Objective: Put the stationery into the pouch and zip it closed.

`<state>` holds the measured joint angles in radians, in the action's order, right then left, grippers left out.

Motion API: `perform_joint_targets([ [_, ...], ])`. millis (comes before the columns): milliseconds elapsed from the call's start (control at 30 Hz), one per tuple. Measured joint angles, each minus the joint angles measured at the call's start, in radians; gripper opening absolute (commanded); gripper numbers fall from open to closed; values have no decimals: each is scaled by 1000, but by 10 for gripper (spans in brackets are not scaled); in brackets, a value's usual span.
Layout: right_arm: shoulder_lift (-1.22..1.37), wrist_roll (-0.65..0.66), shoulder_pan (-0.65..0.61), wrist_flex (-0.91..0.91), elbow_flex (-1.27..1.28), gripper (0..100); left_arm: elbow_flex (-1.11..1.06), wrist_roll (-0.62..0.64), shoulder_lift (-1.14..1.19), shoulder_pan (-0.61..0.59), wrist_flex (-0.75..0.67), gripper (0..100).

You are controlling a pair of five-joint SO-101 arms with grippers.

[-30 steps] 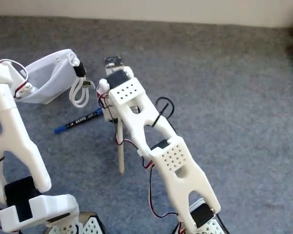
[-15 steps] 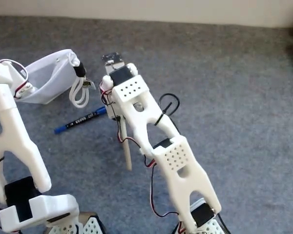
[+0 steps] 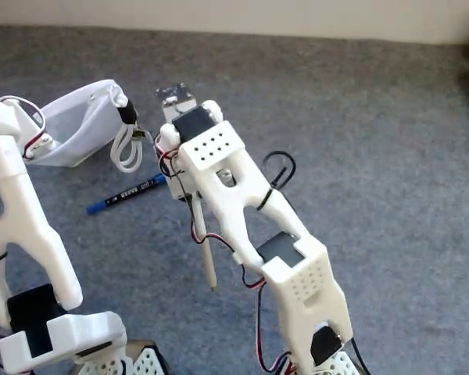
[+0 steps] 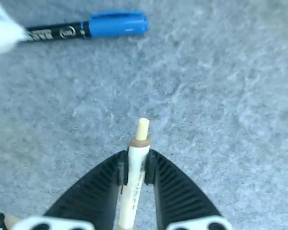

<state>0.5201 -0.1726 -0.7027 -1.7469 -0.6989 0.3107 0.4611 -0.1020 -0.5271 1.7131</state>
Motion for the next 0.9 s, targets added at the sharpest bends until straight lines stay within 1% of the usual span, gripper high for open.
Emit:
perform_joint_targets([
  [200, -63, 0, 0, 0, 0, 5, 0, 0, -2, 0, 0, 6],
  [333, -66, 0, 0, 0, 0, 5, 0, 0, -2, 0, 0, 6],
  [533, -66, 46, 0, 0, 0, 5, 0, 0, -2, 0, 0, 6],
  [900, -74, 46, -2, 0, 26, 5, 0, 0, -2, 0, 0, 6],
])
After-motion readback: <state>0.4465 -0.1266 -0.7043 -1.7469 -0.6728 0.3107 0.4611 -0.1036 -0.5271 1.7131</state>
